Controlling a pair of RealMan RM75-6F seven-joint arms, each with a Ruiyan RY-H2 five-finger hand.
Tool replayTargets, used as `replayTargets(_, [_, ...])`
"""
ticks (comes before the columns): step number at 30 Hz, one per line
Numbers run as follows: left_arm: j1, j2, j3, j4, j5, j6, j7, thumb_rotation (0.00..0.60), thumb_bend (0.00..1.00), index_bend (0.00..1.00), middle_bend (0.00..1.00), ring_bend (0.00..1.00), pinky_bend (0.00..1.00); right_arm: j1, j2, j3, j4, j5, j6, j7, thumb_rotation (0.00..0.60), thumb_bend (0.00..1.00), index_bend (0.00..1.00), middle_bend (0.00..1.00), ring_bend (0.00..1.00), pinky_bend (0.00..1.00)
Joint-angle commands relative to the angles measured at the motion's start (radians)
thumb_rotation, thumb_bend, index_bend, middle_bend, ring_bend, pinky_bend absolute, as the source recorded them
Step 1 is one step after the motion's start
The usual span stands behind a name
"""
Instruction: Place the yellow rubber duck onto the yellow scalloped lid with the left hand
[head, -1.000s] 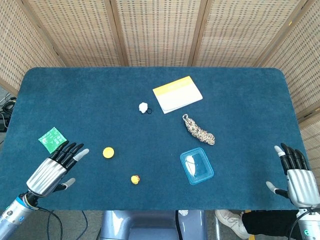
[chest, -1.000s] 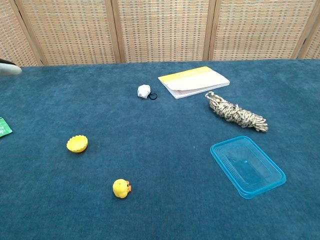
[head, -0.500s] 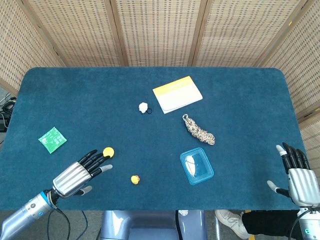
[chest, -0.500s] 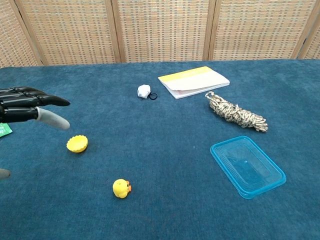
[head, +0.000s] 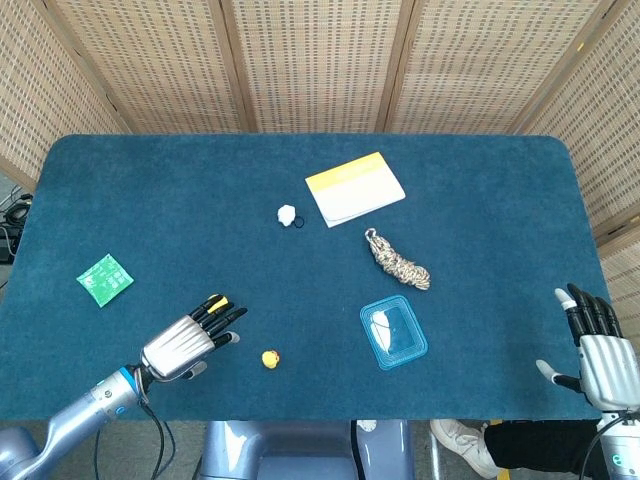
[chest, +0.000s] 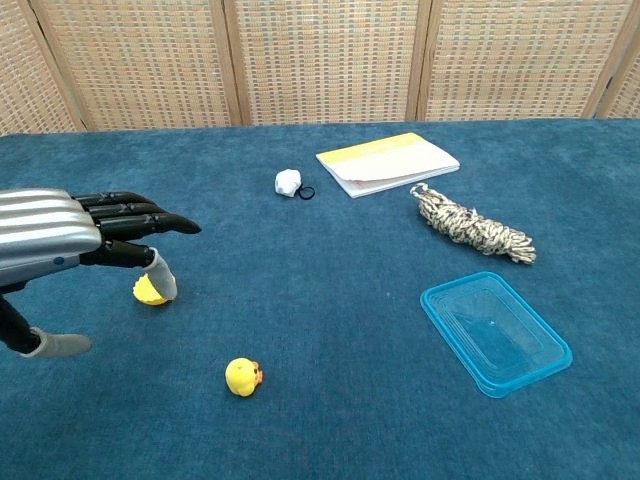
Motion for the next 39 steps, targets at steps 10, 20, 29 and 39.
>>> replayTargets(10, [-0.086, -0.139, -0.040, 0.027, -0.150, -0.136, 0.162, 0.600, 0.28, 0.35, 0.00, 0.00, 0.00, 0.000, 0.006, 0.006, 0.004, 0.009, -0.002, 0.026, 0.600, 0.00, 0.00, 0.00, 0.00, 0.00])
replayTargets(20, [-0.124, -0.223, -0.049, 0.043, -0.260, -0.181, 0.294, 0.600, 0.29, 0.35, 0.00, 0.00, 0.00, 0.001, 0.014, 0.011, 0.008, 0.019, -0.006, 0.059, 0.600, 0.00, 0.00, 0.00, 0.00, 0.00])
replayTargets(29, [-0.143, -0.253, -0.044, 0.043, -0.315, -0.185, 0.343, 0.600, 0.29, 0.35, 0.00, 0.00, 0.00, 0.001, 0.019, 0.010, 0.009, 0.016, -0.007, 0.074, 0.600, 0.00, 0.00, 0.00, 0.00, 0.00])
replayTargets(39, [-0.174, -0.293, -0.036, 0.055, -0.391, -0.185, 0.395, 0.600, 0.33, 0.35, 0.00, 0.00, 0.00, 0.000, 0.025, 0.014, 0.010, 0.020, -0.007, 0.101, 0.600, 0.00, 0.00, 0.00, 0.00, 0.00])
